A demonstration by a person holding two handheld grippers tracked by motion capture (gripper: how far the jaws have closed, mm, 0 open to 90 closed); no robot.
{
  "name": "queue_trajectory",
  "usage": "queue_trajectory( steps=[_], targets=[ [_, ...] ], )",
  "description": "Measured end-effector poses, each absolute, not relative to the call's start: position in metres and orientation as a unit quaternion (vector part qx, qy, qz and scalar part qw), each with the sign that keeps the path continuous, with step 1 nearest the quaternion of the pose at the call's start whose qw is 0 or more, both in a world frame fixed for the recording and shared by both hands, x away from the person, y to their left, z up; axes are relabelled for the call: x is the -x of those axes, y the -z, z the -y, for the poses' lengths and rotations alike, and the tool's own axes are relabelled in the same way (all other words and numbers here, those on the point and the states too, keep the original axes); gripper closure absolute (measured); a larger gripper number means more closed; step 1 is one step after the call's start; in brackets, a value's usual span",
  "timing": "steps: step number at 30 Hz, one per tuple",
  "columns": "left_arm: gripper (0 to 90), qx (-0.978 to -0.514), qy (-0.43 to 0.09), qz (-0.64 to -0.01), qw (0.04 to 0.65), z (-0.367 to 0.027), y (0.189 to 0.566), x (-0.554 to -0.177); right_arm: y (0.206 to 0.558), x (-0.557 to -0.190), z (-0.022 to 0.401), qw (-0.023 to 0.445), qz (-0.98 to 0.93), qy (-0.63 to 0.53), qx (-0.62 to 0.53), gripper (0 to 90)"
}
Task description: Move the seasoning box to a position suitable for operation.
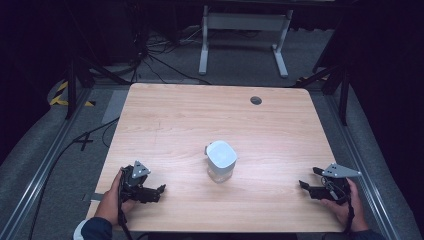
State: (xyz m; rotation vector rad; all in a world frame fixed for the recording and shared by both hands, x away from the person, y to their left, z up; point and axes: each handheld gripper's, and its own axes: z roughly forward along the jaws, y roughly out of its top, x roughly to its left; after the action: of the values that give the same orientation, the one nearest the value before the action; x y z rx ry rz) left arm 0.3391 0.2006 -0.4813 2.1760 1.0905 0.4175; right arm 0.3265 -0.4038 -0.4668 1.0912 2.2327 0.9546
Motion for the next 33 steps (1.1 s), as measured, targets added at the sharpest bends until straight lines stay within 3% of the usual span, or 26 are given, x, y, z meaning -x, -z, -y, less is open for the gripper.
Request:
queue_trajectory(
  steps=[14,25,28,31,33],
  targets=[
    [0.3,-0.831,-0.154,-0.415,0.336,-0.197,0.482,-0.339,0.466,-0.329,0.405,0.221,-0.814,-0.352,-0.407,22.2],
    [0.5,-0.853,-0.14,-0.373,0.336,-0.196,0.481,-0.349,0.467,-0.333,0.407,0.203,-0.813,-0.355,-0.415,21.9],
    [4.6,-0.855,-0.135,-0.369,0.339,-0.19,0.478,-0.352,0.467,-0.334,0.407,0.202,-0.812,-0.356,-0.416,21.9],
    [19.3,-0.862,-0.14,-0.348,0.341,-0.185,0.475,-0.355,0.467,-0.335,0.407,0.202,-0.813,-0.356,-0.414,21.9],
    [19.3,-0.863,-0.144,-0.345,0.339,-0.181,0.473,-0.358,0.467,-0.335,0.407,0.201,-0.813,-0.356,-0.414,22.0]
  ],
)
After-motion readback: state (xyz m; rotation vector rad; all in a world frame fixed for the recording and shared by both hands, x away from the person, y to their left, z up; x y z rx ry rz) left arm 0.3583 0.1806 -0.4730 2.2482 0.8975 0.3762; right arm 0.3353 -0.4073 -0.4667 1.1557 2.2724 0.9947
